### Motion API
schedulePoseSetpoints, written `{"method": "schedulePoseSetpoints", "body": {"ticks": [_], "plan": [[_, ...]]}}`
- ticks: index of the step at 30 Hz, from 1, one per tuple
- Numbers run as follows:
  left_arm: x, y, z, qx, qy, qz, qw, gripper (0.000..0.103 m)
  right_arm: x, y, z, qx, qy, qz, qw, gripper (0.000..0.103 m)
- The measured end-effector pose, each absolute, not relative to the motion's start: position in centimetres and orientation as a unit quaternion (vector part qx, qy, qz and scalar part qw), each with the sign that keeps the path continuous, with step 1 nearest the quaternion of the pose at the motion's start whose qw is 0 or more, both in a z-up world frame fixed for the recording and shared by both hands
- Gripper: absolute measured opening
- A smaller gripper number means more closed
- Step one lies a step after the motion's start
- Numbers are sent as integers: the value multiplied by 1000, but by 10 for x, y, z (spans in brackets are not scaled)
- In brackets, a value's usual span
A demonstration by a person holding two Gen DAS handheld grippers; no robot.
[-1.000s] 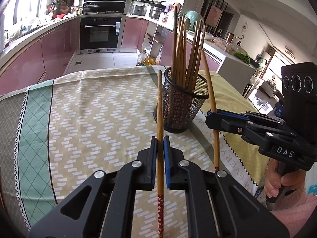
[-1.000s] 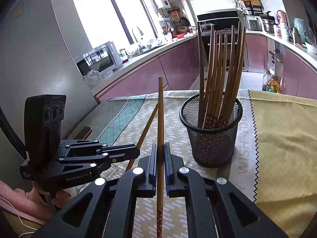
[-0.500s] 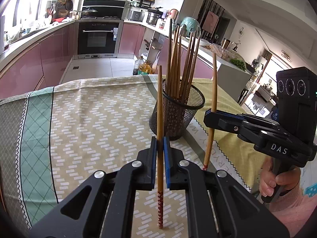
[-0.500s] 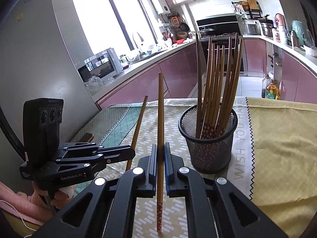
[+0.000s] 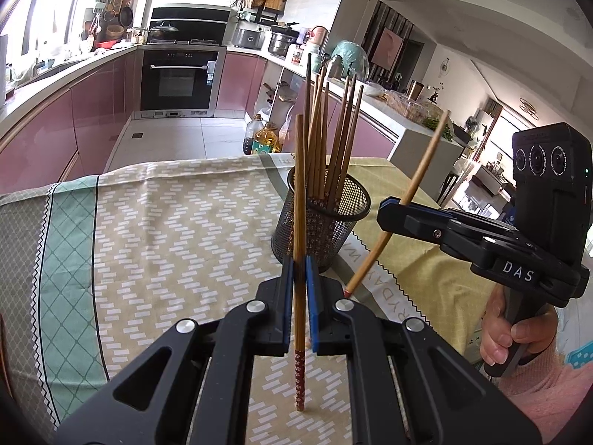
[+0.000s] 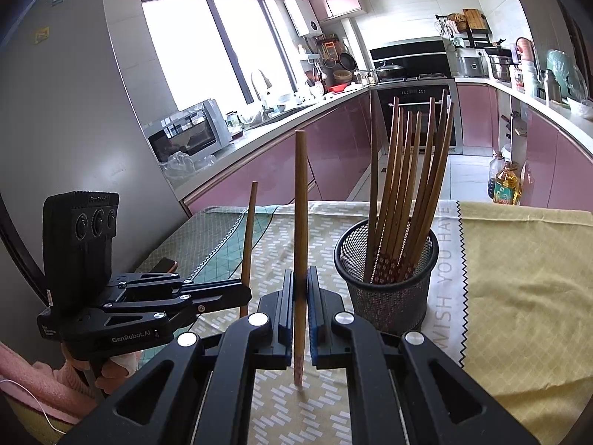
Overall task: Organize utensils
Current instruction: 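Carry the left tool's chopstick over the mesh cup while the right tool holds its own tilted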
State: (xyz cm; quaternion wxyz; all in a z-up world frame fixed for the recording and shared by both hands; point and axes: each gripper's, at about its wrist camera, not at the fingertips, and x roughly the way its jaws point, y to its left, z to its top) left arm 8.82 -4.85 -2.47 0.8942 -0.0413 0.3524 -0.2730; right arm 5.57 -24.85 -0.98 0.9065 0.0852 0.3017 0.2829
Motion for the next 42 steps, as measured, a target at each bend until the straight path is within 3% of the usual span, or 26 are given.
{"method": "schedulePoseSetpoints", "body": {"ticks": [42], "plan": [[94,-52,4,-42,315,-284,905,8,56,-270,14,80,267,259,925,6]]}}
